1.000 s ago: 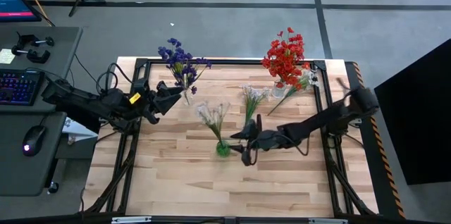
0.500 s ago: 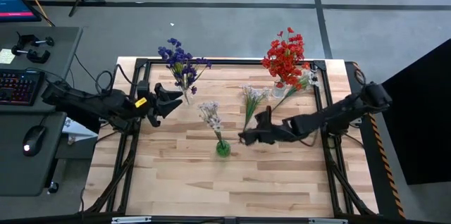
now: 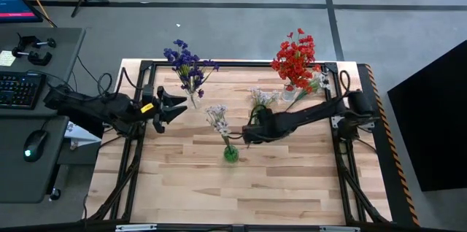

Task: Sort flowers into vase by color
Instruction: Put the left white flowers into the green flower vase

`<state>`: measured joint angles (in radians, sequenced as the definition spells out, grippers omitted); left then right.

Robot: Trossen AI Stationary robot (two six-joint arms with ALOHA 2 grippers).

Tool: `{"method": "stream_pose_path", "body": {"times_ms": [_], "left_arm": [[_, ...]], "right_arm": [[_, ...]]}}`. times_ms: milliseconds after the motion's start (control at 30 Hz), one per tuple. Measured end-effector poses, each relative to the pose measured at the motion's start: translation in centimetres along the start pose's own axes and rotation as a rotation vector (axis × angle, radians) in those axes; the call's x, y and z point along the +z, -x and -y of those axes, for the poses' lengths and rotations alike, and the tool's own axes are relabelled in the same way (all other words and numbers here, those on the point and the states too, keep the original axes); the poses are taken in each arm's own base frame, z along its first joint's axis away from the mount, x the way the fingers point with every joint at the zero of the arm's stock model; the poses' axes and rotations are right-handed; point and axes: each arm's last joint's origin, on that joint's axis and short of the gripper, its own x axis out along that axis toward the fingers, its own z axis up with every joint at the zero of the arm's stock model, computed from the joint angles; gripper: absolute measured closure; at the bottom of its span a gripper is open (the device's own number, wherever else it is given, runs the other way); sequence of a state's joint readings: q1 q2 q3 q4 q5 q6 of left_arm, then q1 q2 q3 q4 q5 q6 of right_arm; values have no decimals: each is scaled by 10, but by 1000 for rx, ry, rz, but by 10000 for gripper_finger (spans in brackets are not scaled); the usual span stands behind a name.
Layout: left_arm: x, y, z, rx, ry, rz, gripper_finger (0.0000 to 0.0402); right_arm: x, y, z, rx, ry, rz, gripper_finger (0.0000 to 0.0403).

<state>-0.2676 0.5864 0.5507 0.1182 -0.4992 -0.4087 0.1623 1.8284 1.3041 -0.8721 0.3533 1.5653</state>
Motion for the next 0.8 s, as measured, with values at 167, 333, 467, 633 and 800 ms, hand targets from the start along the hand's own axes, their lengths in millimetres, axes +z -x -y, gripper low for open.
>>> {"method": "stream_pose_path", "body": {"times_ms": [167,333,467,633,800], "left_arm": [[0,13,-7,4,-21,-51,204],[5,26,-13,3,-18,-48,204],[7,33,-16,2,-17,-46,204],[7,34,-17,6,-12,-46,204],[3,33,-18,27,2,-87,204]], "right_arm": [[-3,-11,4,-66,-96,-13,203],[11,-31,12,-66,-215,-41,203],[25,-44,7,27,-287,-51,203],[35,-55,10,-4,-301,-71,203],[41,-68,12,-33,-310,-98,203]]}}
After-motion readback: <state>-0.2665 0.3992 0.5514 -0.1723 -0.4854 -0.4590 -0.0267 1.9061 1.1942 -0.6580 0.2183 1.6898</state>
